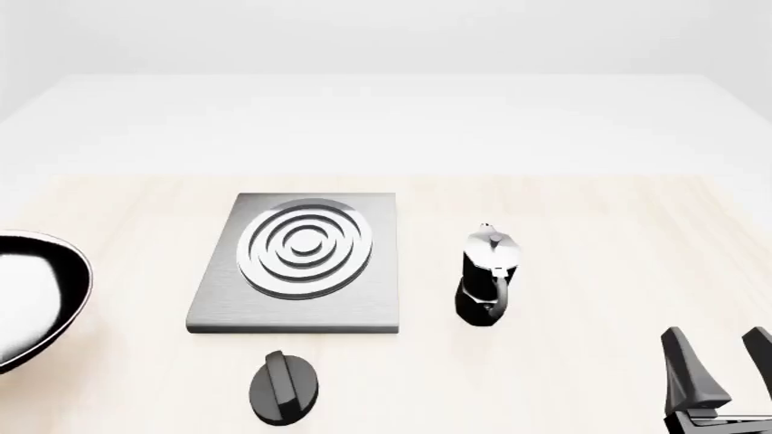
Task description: Turn on the stove and put the frying pan on it.
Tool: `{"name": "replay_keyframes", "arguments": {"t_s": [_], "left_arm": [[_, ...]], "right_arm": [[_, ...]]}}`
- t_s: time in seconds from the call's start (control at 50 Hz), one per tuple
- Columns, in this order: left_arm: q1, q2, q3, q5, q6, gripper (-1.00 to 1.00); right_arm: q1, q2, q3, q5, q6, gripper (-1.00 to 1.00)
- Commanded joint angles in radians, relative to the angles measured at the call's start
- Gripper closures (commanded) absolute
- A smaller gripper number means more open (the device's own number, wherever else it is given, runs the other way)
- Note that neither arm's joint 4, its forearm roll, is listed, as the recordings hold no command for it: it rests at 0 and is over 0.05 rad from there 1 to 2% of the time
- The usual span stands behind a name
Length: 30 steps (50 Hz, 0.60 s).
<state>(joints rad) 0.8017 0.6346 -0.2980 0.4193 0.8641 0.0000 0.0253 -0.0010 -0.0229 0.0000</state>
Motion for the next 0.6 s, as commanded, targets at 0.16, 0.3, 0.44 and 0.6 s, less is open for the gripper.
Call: {"name": "replay_keyframes", "arguments": {"t_s": [0.16, 0.3, 0.44, 0.6], "left_arm": [[-0.178, 0.001, -0.065, -0.076, -0.019, 1.00], [-0.281, 0.073, -0.128, -0.116, -0.046, 1.00], [-0.367, 0.121, -0.171, -0.138, -0.072, 1.00], [-0.452, 0.209, -0.227, -0.196, -0.104, 1.00]], "right_arm": [[0.000, 0.000, 0.000, 0.000, 0.000, -1.00], [0.000, 0.000, 0.000, 0.000, 0.000, -1.00], [0.000, 0.000, 0.000, 0.000, 0.000, -1.00], [0.000, 0.000, 0.000, 0.000, 0.000, -1.00]]}}
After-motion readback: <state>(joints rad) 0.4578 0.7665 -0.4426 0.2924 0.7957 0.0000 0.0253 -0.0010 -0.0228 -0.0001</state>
